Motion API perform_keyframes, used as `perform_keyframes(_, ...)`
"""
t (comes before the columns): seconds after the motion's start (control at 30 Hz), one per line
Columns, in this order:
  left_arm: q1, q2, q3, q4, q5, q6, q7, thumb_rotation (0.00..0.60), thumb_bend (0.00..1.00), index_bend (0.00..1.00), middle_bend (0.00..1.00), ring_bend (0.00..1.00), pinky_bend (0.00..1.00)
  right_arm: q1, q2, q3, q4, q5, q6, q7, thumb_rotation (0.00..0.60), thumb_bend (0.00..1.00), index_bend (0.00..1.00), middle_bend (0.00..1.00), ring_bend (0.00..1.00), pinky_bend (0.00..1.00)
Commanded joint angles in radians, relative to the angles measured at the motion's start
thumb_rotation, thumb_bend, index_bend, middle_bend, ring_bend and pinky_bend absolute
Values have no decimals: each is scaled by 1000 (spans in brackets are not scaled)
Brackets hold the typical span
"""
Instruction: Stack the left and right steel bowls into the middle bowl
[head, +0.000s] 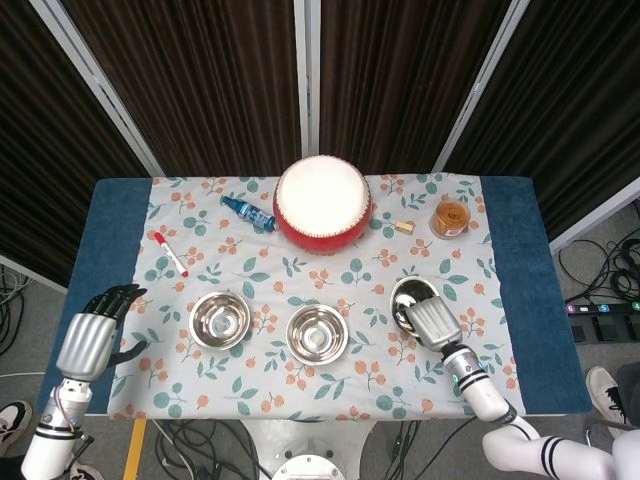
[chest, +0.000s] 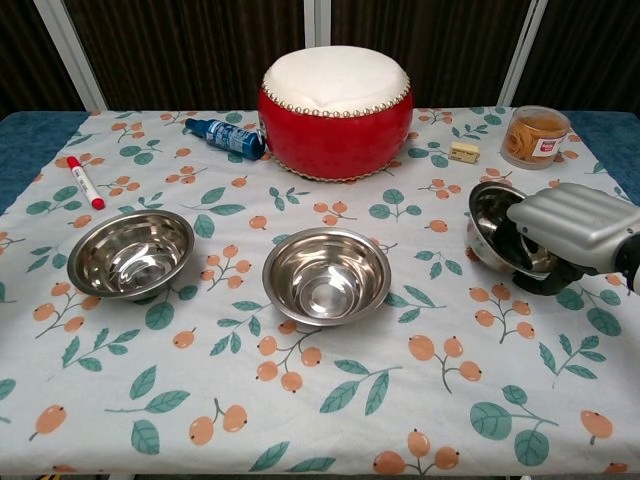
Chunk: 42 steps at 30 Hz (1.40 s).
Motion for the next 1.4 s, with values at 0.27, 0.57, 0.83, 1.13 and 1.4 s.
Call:
perform_keyframes(0.27,-1,-2,2,1,1,0,-4,600,160,243,288,211,302,0,13,-1,-27,-10,36,9,600,424,725,619,507,602)
perform_keyframes(0.57,0,1,-6,-5,-4,8,0,600,160,243,288,210,302,56,45,23,-202,-91,70,-26,600,425,725,619,507,602)
perform_keyframes(0.83,31,21,-30,-3,-39,57,-31,600,160,243,288,210,302,127,-13,39,-276,-82,5,-65,600,426,725,619,507,602)
perform_keyframes(1.13,39,27,-33,10,-38,70,-71,600,104,243,288,210,301,169,-68,28,-250,-61,-46,-53,600,309,659,562,471,559)
perform_keyframes(1.4,37,25,-31,25,-37,62,-85,600,54,243,288,210,299,207,18,33,-319,-7,-117,-42,600,0,2,48,0,0)
